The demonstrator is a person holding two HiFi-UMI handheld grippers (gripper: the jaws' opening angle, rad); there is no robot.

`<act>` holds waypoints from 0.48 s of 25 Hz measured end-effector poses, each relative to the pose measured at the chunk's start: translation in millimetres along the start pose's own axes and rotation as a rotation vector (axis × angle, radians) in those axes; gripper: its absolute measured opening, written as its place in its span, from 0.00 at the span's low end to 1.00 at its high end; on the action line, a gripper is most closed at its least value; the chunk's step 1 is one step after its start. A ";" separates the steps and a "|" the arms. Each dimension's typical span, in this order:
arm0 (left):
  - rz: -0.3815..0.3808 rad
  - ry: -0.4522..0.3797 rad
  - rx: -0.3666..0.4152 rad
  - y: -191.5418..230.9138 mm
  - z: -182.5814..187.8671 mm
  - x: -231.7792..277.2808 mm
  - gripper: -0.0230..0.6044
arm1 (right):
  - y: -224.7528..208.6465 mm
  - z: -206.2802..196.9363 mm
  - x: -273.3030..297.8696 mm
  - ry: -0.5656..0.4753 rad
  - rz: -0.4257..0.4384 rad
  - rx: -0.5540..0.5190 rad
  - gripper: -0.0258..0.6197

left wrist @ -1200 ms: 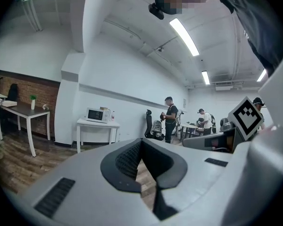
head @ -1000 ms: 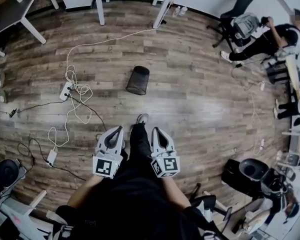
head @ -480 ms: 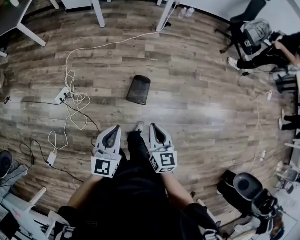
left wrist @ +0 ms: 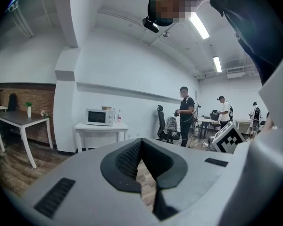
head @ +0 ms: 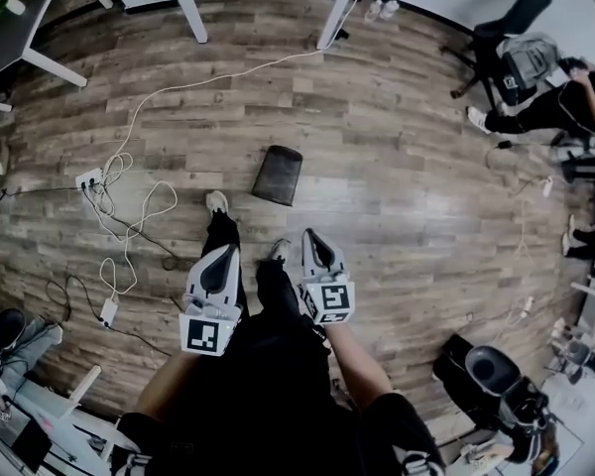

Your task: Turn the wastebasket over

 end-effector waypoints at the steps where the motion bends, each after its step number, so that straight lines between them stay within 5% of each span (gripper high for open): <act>1: -0.010 0.010 -0.004 6.3 -2.8 9.3 0.09 | -2.6 -2.0 10.0 0.011 -0.004 -0.003 0.09; 12: -0.125 0.068 -0.036 82.9 -14.1 112.9 0.09 | -29.3 -51.5 119.2 0.185 -0.049 0.006 0.09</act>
Point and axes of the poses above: the fingertips, and each gripper's own axes: x forward along the fingers, y to its left, z out of its top, the point moved 9 cm from there along -x, backward along the fingers, and after that the axes turned 7 degrees about z, right-handed, at the moved point
